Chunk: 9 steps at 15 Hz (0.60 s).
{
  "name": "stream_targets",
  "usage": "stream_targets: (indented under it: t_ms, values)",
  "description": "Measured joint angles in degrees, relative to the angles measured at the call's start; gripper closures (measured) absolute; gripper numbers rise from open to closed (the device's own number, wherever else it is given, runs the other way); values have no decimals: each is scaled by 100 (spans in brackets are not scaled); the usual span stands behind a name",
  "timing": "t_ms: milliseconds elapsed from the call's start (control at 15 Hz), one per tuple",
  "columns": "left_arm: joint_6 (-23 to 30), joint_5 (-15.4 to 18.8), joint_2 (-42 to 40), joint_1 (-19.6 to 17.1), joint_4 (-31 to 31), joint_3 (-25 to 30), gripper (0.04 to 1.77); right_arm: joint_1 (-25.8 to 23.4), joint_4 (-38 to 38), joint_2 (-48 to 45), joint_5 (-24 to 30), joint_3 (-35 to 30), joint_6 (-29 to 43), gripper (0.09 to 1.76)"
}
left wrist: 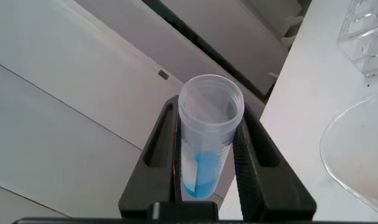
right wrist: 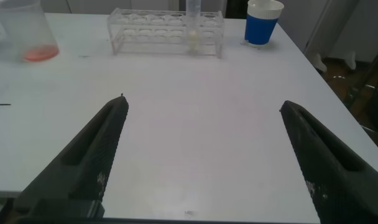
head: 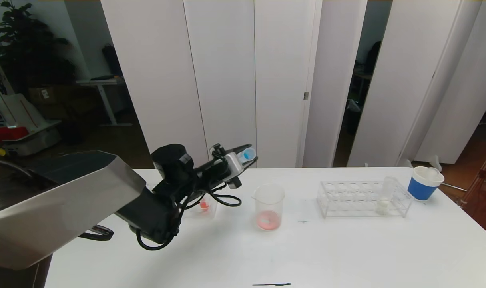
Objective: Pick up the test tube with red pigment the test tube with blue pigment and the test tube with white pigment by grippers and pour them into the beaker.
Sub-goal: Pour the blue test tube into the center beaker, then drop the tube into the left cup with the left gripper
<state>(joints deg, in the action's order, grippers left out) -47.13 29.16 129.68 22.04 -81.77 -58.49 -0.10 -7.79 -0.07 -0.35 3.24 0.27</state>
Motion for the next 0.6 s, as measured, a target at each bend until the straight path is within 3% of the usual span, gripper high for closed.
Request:
stream_targets:
  t_ms: [267,600]
  values:
    - [-628,532,251,37,-188,12,125,0,2,0,0,0,-2,10]
    - [-1296,601,352,56,-201,-61,125,0,2,0,2,0,-2,10]
